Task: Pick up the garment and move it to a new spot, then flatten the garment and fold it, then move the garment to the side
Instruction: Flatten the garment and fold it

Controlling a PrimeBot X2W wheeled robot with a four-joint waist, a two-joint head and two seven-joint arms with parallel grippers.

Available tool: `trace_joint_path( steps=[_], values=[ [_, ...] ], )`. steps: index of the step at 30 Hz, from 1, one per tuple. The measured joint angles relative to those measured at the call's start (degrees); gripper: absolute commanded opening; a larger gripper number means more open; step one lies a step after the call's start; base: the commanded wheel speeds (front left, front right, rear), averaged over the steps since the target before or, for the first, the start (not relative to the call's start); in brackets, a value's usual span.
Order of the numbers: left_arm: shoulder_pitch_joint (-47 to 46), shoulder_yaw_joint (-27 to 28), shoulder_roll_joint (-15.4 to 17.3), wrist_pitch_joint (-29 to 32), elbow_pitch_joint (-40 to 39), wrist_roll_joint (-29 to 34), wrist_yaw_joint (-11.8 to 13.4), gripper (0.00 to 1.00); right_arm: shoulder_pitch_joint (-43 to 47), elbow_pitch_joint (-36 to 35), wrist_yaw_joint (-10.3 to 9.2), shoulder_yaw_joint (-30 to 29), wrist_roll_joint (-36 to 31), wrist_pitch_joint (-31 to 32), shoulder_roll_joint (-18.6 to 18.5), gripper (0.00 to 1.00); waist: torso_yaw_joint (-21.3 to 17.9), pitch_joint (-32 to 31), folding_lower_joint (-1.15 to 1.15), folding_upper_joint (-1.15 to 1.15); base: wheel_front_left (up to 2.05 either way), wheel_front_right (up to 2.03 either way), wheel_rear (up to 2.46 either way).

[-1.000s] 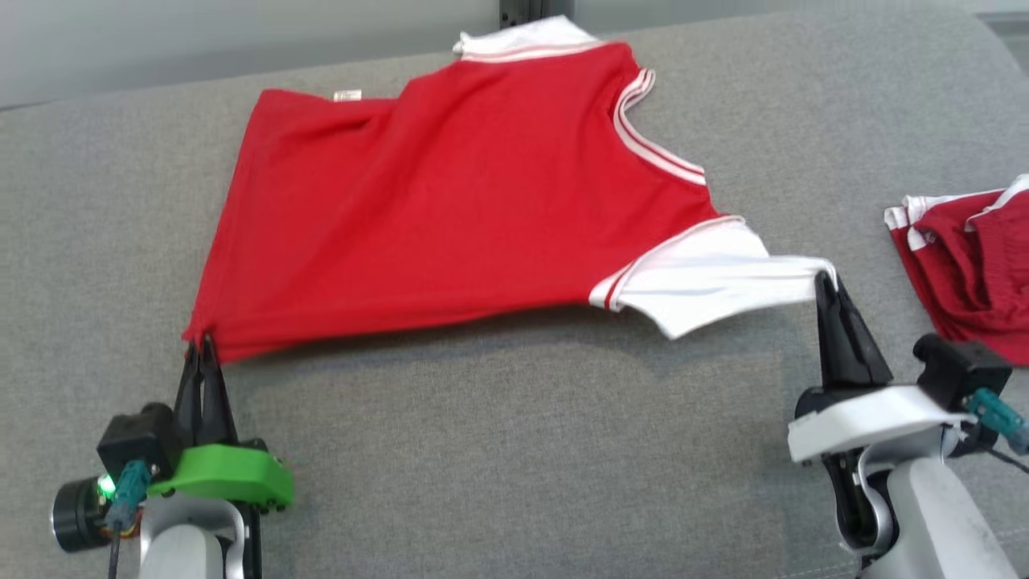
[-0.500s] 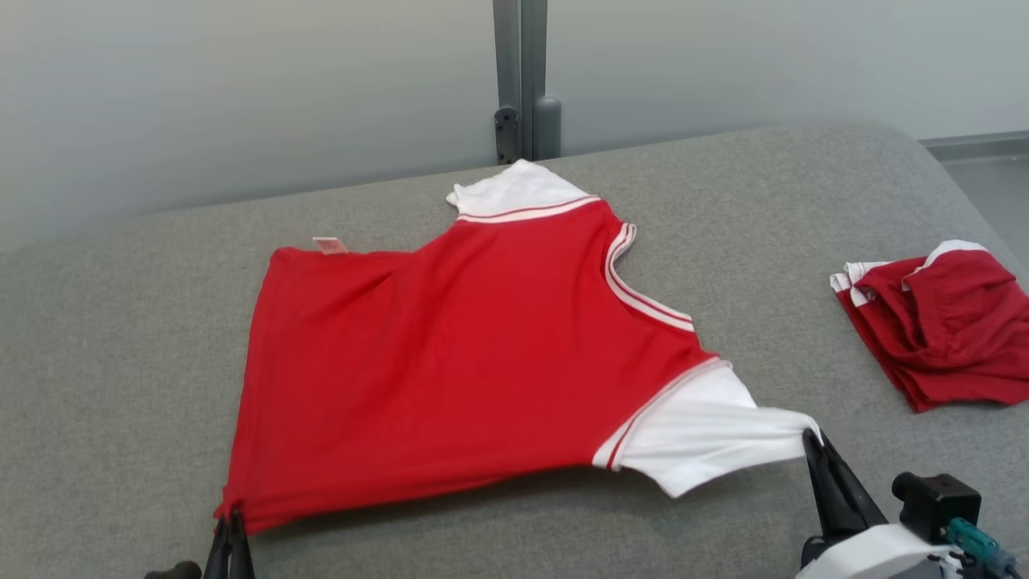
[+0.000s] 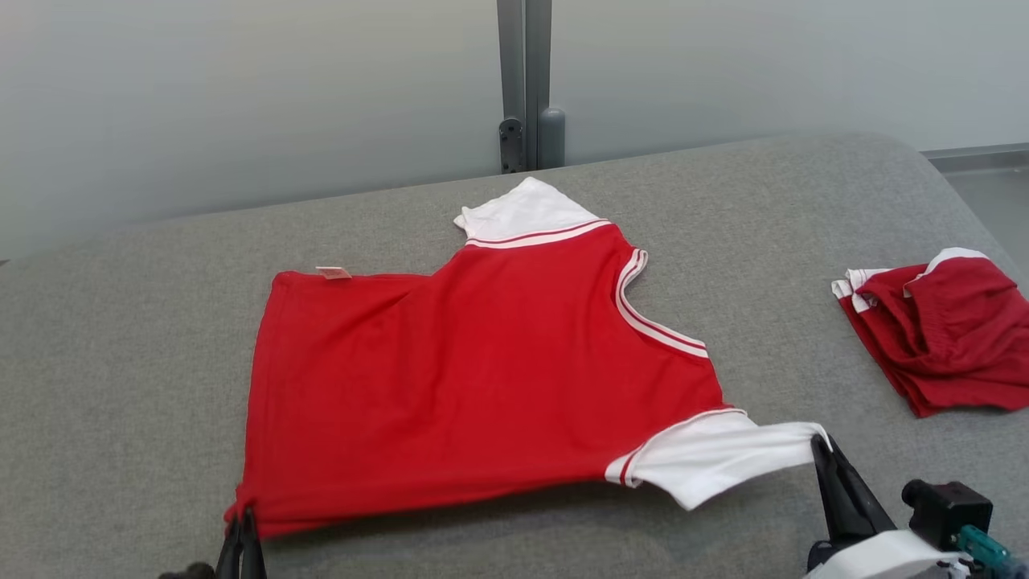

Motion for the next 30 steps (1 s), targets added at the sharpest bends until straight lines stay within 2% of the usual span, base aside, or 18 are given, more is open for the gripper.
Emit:
trace_joint_path(
  steps=[11,20,30],
  values=[
    [-12.26,-2.18,0.05,0.00,3.56,2.04,-1.57,0.00,-12.31,6.70,-0.02,1.64,-0.59,0.00,-0.04,0.00,0.85,4.51,0.00,0.00,0.00,0.00,0.00],
    [-19.41,-3.57,0.07,0.00,8.38,2.70,-0.40,0.00,-21.39,13.04,-0.02,1.69,-1.75,0.00,0.32,0.00,1.60,9.61,0.00,0.00,0.00,0.00,0.00],
    [-23.76,-4.37,0.07,0.00,10.15,3.27,0.02,0.00,-28.66,18.22,-0.02,0.76,-3.19,-0.01,0.29,0.00,3.05,13.39,0.00,0.00,0.00,0.00,0.00]
  ],
)
